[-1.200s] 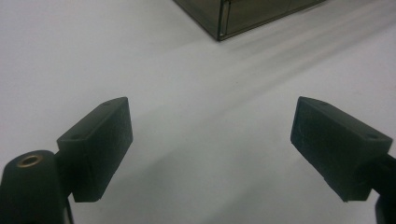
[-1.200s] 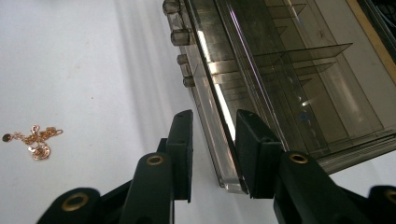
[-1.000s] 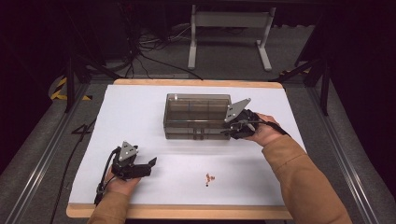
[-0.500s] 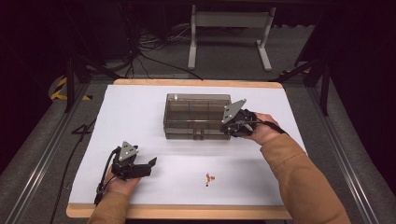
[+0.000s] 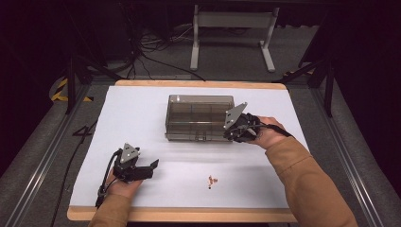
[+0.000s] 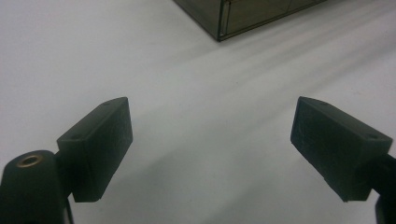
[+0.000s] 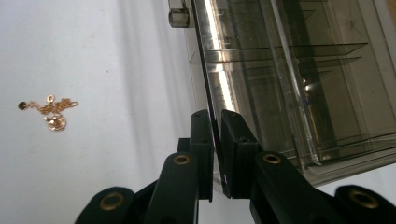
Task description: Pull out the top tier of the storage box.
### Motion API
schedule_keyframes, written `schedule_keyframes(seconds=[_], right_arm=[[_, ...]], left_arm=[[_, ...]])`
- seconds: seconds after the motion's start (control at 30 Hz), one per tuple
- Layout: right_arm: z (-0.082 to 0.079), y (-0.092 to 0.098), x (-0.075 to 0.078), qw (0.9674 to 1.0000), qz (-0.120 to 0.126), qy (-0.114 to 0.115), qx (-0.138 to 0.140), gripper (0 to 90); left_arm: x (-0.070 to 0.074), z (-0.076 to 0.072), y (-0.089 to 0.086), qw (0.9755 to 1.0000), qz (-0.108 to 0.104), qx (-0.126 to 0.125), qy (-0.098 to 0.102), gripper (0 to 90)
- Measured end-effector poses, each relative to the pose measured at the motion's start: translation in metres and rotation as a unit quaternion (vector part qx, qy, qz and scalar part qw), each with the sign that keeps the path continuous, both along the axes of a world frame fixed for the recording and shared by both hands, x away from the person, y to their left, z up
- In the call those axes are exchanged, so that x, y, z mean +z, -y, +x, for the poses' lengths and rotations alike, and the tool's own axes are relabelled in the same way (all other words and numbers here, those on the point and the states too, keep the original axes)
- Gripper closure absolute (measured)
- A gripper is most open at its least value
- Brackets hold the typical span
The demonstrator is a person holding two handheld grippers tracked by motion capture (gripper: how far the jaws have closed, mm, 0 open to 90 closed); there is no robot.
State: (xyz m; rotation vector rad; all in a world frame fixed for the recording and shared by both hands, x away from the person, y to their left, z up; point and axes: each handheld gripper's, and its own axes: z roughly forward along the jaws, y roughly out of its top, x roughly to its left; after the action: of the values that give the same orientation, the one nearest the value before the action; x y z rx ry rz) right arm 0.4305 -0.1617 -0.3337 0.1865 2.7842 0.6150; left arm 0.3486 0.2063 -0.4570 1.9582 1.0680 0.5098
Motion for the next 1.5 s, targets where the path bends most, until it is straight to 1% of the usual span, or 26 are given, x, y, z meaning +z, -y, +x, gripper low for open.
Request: schedule_keyframes(seconds=[0.07, 0.17, 0.2, 0.23, 0.33, 0.43, 0.73, 0.8, 1.1, 1.17, 1.2, 1.33, 1.43, 1.5], right_arm=[[-0.003, -0.001, 0.001, 1.0, -0.007, -0.002, 0.003, 84.1], [-0.006, -0.002, 0.002, 0.9999, -0.011, -0.007, 0.006, 84.5], [-0.009, -0.004, 0.002, 0.9998, -0.017, -0.01, 0.01, 84.9], [-0.011, -0.004, 0.003, 0.9996, -0.02, -0.016, 0.007, 85.0], [-0.013, -0.005, 0.003, 0.9996, -0.023, -0.013, 0.014, 85.3], [-0.018, -0.007, 0.004, 0.9992, -0.032, -0.019, 0.014, 85.5], [-0.028, -0.007, 0.006, 0.9983, -0.047, -0.02, 0.027, 85.7], [-0.031, -0.007, 0.006, 0.998, -0.051, -0.023, 0.029, 85.7], [-0.04, -0.005, 0.006, 0.9976, -0.053, -0.024, 0.039, 85.9], [-0.042, -0.006, 0.004, 0.9978, -0.049, -0.024, 0.039, 86.2], [-0.043, -0.005, 0.004, 0.9975, -0.05, -0.028, 0.041, 86.3], [-0.045, -0.005, 0.002, 0.9974, -0.05, -0.03, 0.042, 86.6], [-0.047, -0.006, -0.002, 0.9974, -0.05, -0.031, 0.042, 86.9], [-0.047, -0.006, -0.005, 0.9972, -0.051, -0.035, 0.041, 87.0]], left_arm=[[0.0, 0.0, 0.0, 1.0, 0.0, -0.001, -0.001, 13.4], [0.0, 0.0, 0.0, 1.0, -0.001, -0.001, -0.001, 13.4], [0.0, 0.0, 0.0, 1.0, -0.001, -0.001, -0.001, 13.4], [0.0, 0.0, 0.0, 1.0, -0.001, -0.001, -0.001, 13.4], [0.0, 0.0, 0.0, 1.0, -0.001, -0.001, -0.001, 13.4], [0.0, 0.0, 0.0, 1.0, 0.0, -0.001, -0.002, 13.4], [0.0, 0.001, 0.0, 1.0, -0.001, -0.001, -0.003, 13.5], [0.0, 0.001, 0.0, 1.0, -0.004, 0.0, -0.003, 13.5], [0.0, 0.001, 0.0, 1.0, -0.002, 0.0, -0.003, 13.4], [0.0, 0.001, 0.0, 1.0, -0.002, 0.0, -0.003, 13.5], [0.0, 0.001, 0.0, 1.0, -0.002, 0.0, -0.003, 13.5], [0.0, 0.001, 0.0, 1.0, -0.002, 0.0, -0.003, 13.4], [0.0, 0.001, 0.0, 1.0, -0.003, 0.0, -0.004, 13.5], [0.0, 0.001, 0.0, 1.0, -0.005, 0.001, -0.003, 13.5]])
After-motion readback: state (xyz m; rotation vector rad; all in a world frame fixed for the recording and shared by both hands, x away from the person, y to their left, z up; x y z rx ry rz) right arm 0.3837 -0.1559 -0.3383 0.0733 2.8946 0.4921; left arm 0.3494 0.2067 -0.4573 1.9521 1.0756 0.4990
